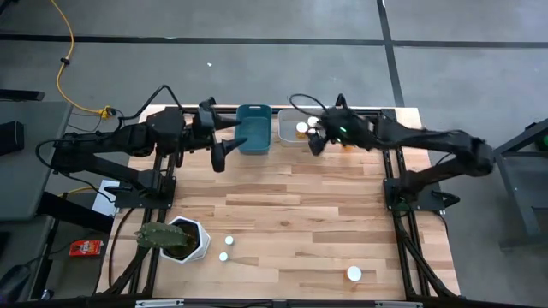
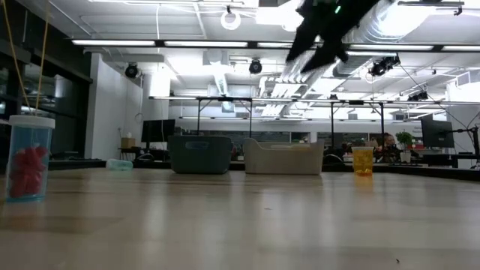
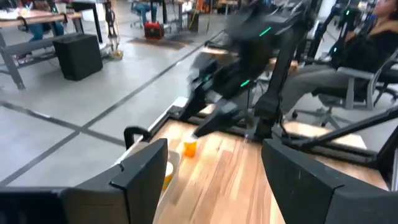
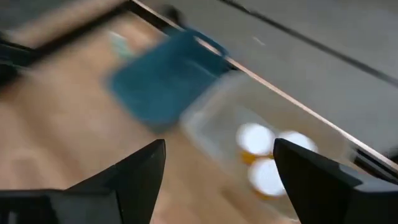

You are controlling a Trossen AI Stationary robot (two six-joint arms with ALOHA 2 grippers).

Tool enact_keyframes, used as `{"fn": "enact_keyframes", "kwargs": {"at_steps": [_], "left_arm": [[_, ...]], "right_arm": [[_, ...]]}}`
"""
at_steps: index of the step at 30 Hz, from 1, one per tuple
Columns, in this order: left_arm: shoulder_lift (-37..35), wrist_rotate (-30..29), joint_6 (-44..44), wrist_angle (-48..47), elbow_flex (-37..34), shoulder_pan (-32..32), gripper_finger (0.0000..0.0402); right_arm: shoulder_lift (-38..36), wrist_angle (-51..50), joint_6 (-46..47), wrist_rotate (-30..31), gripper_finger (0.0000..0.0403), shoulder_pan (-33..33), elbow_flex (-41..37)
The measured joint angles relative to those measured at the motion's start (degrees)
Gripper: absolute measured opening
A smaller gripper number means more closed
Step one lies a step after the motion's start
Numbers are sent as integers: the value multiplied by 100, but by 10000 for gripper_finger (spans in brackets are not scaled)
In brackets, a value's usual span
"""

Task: Pick and place medicine bottles into bin by pill shape (circle, oval)

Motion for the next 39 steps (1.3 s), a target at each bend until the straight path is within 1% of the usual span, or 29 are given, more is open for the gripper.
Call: {"fn": "enact_keyframes", "kwargs": {"at_steps": [3, 7, 11, 13, 17, 24, 35, 37, 39], "left_arm": [[0, 3, -12, -151, 0, 0, 248], [0, 15, -162, -170, 0, 0, 248], [2, 15, -164, -129, 0, 0, 248], [0, 15, -182, -130, 0, 0, 248], [0, 13, -262, -124, 0, 0, 248], [2, -3, -326, -124, 0, -2, 248], [2, -4, -317, -124, 0, 0, 248], [2, -4, -324, -124, 0, 0, 248], [2, -4, -315, -124, 0, 0, 248]], "right_arm": [[-726, 732, 7, -177, 291, 558, -522], [-1512, 2083, 5, -204, 291, 1242, -1325], [-2047, 3325, -369, -201, 291, 1654, -1933], [-2212, 3610, -590, -201, 291, 1760, -2092], [-2352, 3676, -756, -200, 291, 1843, -2114], [-2362, 3666, -778, -201, 291, 1842, -2113], [-2362, 3627, -653, -195, 291, 1840, -2107], [-2362, 3585, -469, -95, 291, 1840, -2103], [-2357, 3390, -310, 140, 291, 1837, -2100]]}}
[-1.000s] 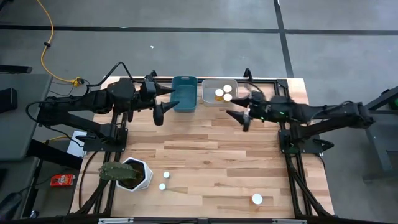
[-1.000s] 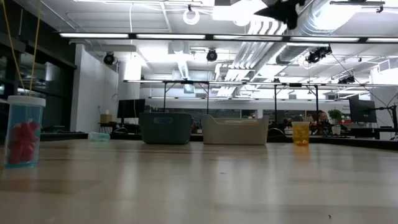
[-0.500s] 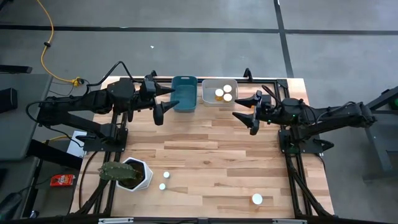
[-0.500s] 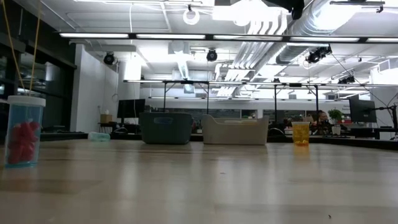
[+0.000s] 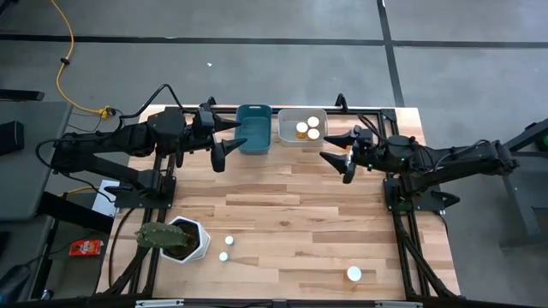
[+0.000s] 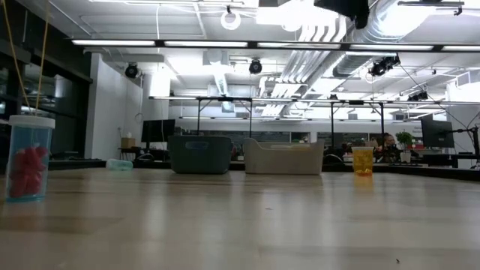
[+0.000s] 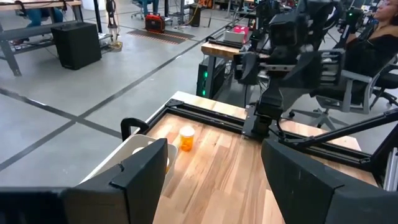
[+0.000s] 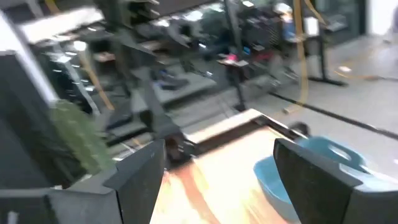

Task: Pick and place medicine bottles into bin by pill shape (circle, oval)

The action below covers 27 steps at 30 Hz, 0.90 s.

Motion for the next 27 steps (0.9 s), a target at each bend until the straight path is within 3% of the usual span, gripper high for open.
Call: {"fn": "enact_keyframes", "kwargs": {"at_steps": [4, 7, 10, 12, 15, 21, 27], "left_arm": [[12, -2, -9, 2, 0, 0, 248], [26, -2, -13, -2, 0, 0, 248], [44, -2, -2, 3, 3, 0, 248], [81, -2, -9, 4, 4, 0, 248], [99, -2, 0, 8, 4, 0, 248], [144, -2, -61, 8, 4, 0, 248], [153, 0, -149, -7, 4, 0, 248]], "right_arm": [[41, -1177, 511, 906, 291, -61, 252], [285, -3301, 1408, 1689, 291, -374, 1037], [694, -5295, 2077, 1790, 291, -953, 1864], [1004, -6258, 2204, 1619, 291, -1431, 2242], [1417, -6888, 1994, 1073, 291, -2184, 2441], [2177, -6871, 1170, -265, 291, -3682, 2189], [2861, -6388, 643, -1067, 291, -4614, 1919]]}}
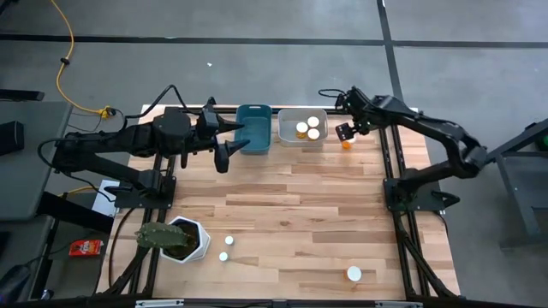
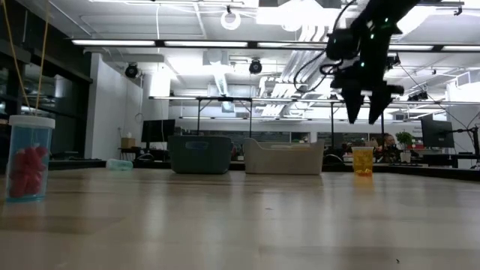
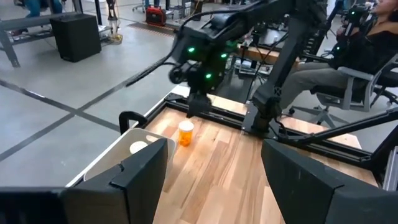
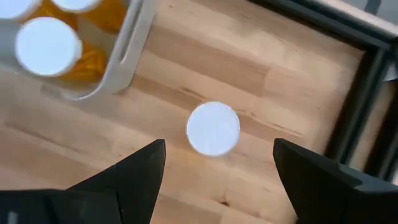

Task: Pick and place medicine bottles into bin by pill shape (circle, oval)

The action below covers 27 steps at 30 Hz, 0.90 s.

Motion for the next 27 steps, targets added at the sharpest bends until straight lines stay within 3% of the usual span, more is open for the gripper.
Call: {"fn": "enact_keyframes", "kwargs": {"at_steps": [14, 27], "left_arm": [[2, -2, 0, 2, 0, -2, 248], [2, -1, 2, 2, 0, -1, 248]], "right_arm": [[1141, 201, -150, -326, 291, -347, 0], [1578, 324, -209, -339, 278, -350, -2]]}}
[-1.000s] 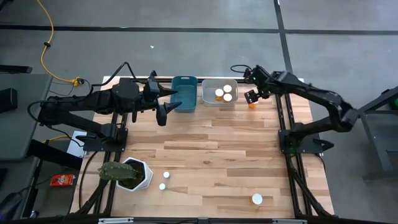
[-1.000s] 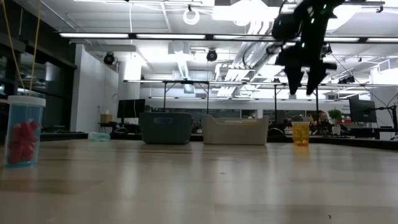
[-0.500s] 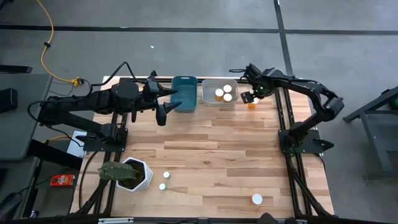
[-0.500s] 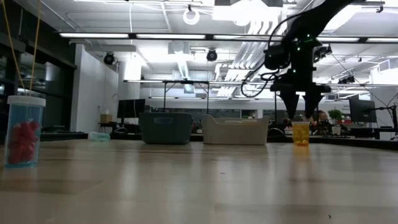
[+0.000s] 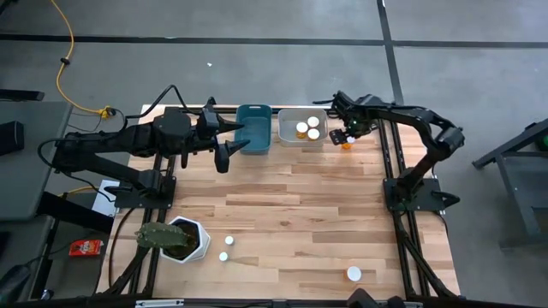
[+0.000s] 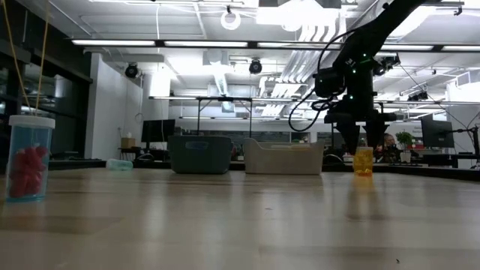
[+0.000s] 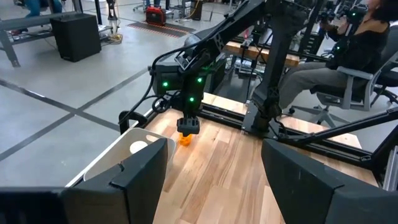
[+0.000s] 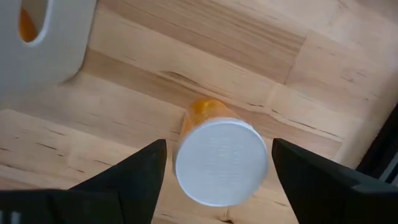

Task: Pick and place medicine bottles into bin by pill shape (circle, oval)

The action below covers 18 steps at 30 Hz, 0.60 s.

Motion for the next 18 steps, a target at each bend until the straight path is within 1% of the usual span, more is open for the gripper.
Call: {"fn": "enact_keyframes", "kwargs": {"at_steps": [11, 15, 18], "left_arm": [[0, 1, 0, 0, 0, 1, 248], [0, 3, 0, 0, -2, 1, 248], [0, 5, 0, 0, -2, 1, 248]], "right_arm": [[95, 90, -88, -9, 185, 0, 0], [-92, -46, -391, -17, 177, 0, -2], [-532, -147, -551, 101, 183, 1, -2]]}}
